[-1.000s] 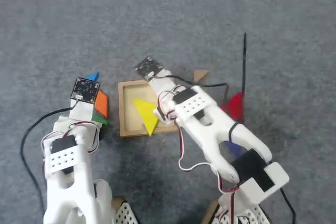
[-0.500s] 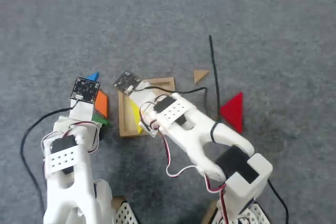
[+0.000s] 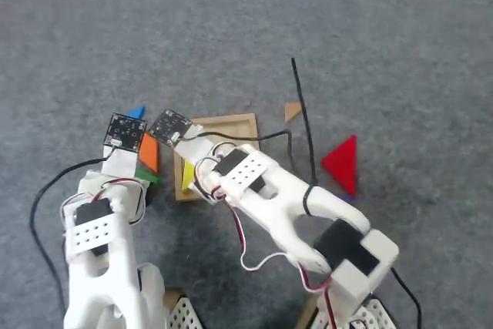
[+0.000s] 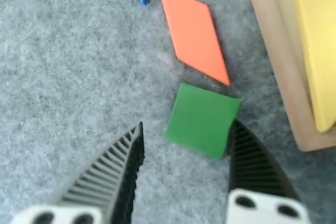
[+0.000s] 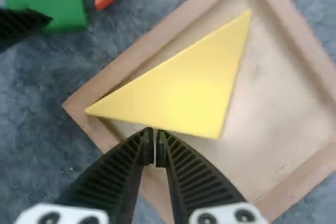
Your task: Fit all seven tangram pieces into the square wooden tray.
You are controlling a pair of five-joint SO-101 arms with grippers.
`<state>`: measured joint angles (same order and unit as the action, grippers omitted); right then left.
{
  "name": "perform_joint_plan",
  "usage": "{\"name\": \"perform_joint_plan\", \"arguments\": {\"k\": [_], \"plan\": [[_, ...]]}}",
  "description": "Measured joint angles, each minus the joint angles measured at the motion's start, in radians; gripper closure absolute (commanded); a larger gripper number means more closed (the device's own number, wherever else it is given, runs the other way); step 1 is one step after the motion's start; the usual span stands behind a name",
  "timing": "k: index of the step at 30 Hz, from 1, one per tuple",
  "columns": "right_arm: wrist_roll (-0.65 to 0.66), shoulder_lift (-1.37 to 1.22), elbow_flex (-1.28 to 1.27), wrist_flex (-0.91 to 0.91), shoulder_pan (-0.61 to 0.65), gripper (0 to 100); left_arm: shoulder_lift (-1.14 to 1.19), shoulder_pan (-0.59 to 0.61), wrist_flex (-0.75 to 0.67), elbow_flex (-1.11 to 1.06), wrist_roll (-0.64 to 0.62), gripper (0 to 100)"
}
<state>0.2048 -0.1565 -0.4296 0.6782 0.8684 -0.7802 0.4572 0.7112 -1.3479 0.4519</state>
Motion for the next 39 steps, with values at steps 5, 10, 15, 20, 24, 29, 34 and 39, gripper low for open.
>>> {"name": "perform_joint_plan", "arguments": {"k": [5,10,15,20,24,29,34,39], "plan": [[0.002,0.181,0.000,0.132,-0.069,99.1,0.000,0.000,0.000,0.000,0.000,75],[0.002,0.261,-0.038,0.149,-0.132,99.1,0.000,0.000,0.000,0.000,0.000,75],[0.002,0.117,-0.064,-0.018,-0.141,99.0,0.000,0.000,0.000,0.000,0.000,75],[0.002,-0.055,0.003,-0.034,-0.140,99.0,0.000,0.000,0.000,0.000,0.000,75],[0.002,-0.127,0.064,-0.035,-0.130,99.0,0.000,0.000,0.000,0.000,0.000,75],[0.002,-0.141,0.092,-0.035,-0.127,99.0,0.000,0.000,0.000,0.000,0.000,75],[0.006,-0.141,0.092,-0.035,-0.127,99.0,0.000,0.000,0.000,0.000,0.000,75],[0.129,-0.112,0.091,0.008,-0.126,99.0,0.000,0.000,0.000,0.000,0.000,75]]}}
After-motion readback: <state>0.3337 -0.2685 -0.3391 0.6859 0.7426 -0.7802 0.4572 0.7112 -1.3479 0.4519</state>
